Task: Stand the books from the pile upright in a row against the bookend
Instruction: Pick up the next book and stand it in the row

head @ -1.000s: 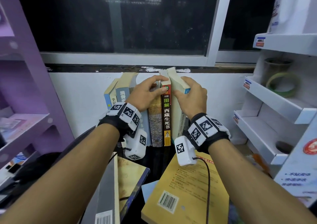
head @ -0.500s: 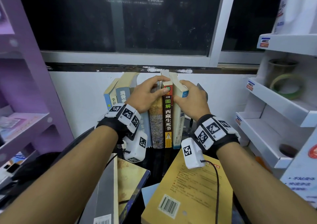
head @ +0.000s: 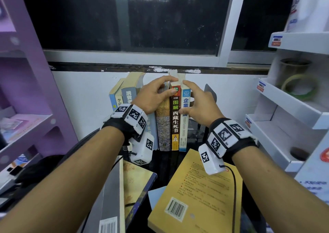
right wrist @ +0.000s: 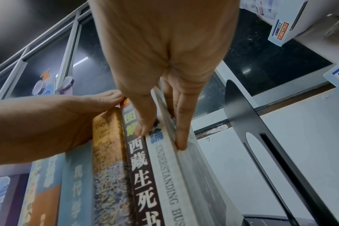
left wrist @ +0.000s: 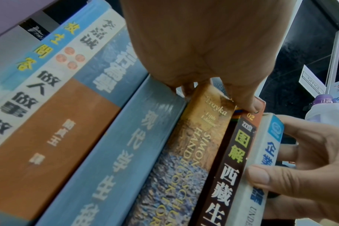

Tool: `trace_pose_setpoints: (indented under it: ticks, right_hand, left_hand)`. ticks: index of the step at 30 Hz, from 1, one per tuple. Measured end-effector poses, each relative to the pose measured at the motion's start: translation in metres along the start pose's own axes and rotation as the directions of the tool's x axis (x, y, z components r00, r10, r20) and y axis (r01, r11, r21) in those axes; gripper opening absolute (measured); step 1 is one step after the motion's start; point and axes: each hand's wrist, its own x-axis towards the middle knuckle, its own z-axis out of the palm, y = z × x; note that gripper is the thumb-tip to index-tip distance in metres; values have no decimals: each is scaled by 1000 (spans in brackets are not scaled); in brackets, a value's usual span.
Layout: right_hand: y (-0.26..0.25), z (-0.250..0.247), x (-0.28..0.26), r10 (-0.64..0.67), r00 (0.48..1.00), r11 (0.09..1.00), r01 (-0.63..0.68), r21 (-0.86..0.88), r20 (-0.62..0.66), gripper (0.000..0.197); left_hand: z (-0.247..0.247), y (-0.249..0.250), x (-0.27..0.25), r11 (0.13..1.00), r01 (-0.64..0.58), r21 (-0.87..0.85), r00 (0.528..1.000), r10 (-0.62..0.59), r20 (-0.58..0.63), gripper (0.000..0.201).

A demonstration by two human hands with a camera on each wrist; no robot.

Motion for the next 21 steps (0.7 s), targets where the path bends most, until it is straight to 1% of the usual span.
trace_pose_setpoints:
  ticks: [8, 13, 16, 21]
  right_hand:
    - [3, 0, 6, 1, 1000, 998, -2, 55, 14, 84]
    - [2, -4, 9, 13, 997, 998, -18, 66, 77, 91]
    - [0, -6, 9, 13, 993, 1000, -13, 2, 121, 96]
    - [-2, -6, 10, 38, 988, 996, -25, -89, 148, 98]
  left_hand:
    - [0, 2, -1, 1000, -7, 19, 999, 8, -36, 32]
    - [0, 0, 1, 1000, -10, 17, 999, 11, -33, 32]
    - [0, -3, 2, 999, -6, 36, 999, 8, -40, 33]
    - [0, -3, 2, 999, 8, 40, 999, -6, -36, 35]
